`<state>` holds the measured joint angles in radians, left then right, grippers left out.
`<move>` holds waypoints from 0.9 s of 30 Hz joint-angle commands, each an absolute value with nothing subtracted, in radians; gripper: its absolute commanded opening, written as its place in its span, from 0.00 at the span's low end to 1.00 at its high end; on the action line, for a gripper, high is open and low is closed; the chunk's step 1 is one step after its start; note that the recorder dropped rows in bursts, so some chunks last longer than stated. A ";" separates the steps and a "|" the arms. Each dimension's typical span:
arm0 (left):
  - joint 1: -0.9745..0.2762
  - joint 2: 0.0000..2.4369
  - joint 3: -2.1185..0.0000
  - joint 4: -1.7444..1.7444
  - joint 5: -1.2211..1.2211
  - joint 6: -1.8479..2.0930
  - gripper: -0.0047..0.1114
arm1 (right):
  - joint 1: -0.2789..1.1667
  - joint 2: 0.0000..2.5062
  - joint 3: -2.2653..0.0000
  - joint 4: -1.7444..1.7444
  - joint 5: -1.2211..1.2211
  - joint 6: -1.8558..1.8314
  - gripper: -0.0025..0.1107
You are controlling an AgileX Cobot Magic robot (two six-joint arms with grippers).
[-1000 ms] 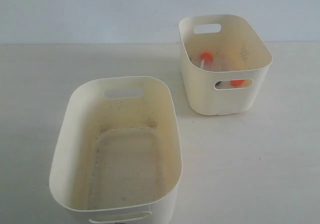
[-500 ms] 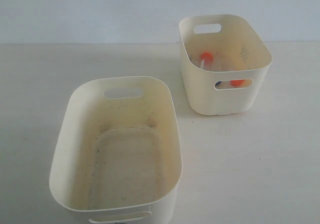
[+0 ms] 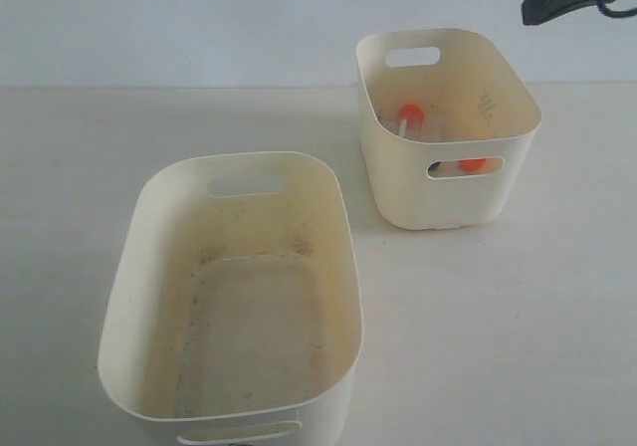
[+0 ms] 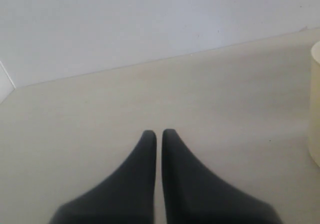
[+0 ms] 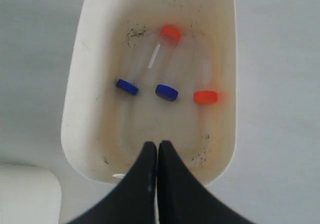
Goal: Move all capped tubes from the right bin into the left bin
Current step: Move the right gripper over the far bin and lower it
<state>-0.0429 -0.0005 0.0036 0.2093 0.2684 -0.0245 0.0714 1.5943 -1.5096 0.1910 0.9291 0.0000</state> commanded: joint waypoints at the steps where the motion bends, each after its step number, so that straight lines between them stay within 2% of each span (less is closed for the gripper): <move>1: -0.044 0.000 0.000 0.206 0.261 -0.038 0.08 | 0.070 1.771 -1.750 0.219 1.093 0.054 0.02; 4: -0.044 0.000 0.000 0.206 0.261 -0.038 0.08 | 0.070 1.907 -1.936 0.241 1.210 0.129 0.02; 7: -0.044 0.000 0.000 0.206 0.261 -0.038 0.08 | 0.070 2.012 -2.091 0.286 1.221 0.129 0.02; 13: -0.044 0.000 0.000 0.206 0.261 -0.038 0.08 | 0.113 2.174 -2.272 0.274 1.221 0.129 0.02; 20: -0.044 0.000 0.000 0.206 0.261 -0.038 0.08 | 0.160 2.279 -2.316 0.103 1.221 0.136 0.02; 27: -0.044 0.000 0.000 0.206 0.261 -0.038 0.08 | 0.160 2.338 -2.316 0.113 1.221 0.152 0.02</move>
